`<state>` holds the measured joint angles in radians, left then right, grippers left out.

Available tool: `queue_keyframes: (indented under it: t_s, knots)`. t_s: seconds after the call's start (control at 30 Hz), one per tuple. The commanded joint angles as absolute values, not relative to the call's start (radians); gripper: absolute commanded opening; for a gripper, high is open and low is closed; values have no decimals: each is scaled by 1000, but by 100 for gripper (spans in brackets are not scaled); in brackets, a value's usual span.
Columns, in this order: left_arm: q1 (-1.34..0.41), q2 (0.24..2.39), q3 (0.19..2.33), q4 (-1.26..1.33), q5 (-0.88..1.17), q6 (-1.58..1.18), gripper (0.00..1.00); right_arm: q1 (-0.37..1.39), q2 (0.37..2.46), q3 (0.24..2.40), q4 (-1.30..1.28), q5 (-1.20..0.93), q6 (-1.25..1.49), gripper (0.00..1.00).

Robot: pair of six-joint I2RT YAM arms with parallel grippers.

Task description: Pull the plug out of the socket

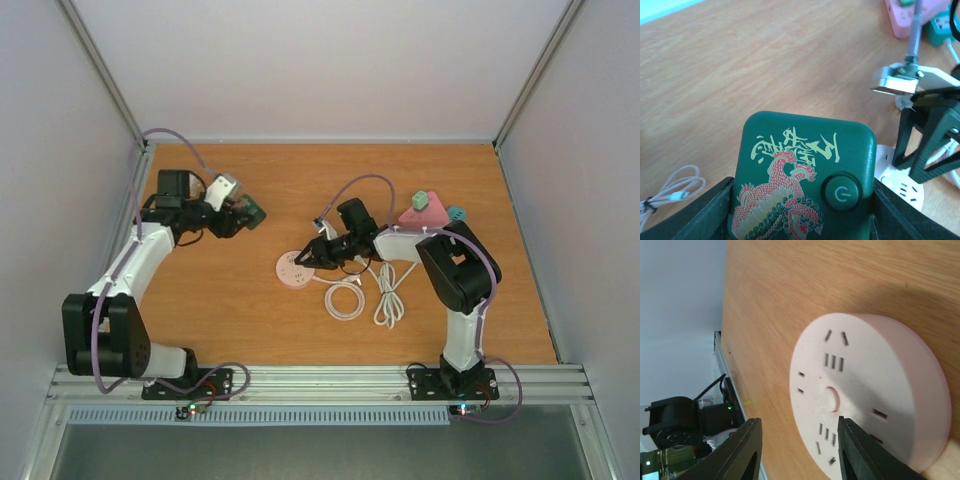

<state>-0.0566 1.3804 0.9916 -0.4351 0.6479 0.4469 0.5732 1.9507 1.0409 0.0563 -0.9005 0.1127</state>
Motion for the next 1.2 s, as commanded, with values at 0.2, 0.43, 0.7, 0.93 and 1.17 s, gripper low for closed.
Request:
queue_keyframes:
  t_s: [0.2, 0.43, 0.7, 0.93, 1.17]
  knots:
    - [243, 1490, 1151, -494, 869, 401, 23, 570, 1759, 1095, -79, -874, -86, 64]
    - [394, 1591, 1205, -496, 929, 388, 26, 568, 1674, 1081, -185, -835, -209, 86]
    - [477, 1713, 1232, -499, 950, 408, 28, 566, 1605, 1032, -210, -778, -281, 95]
    - [523, 1862, 1298, -529, 1068, 377, 29, 566, 1591, 1014, -198, -757, -286, 96]
    - [523, 1944, 1304, -434, 1065, 288, 31, 567, 1604, 1011, -200, -740, -303, 98]
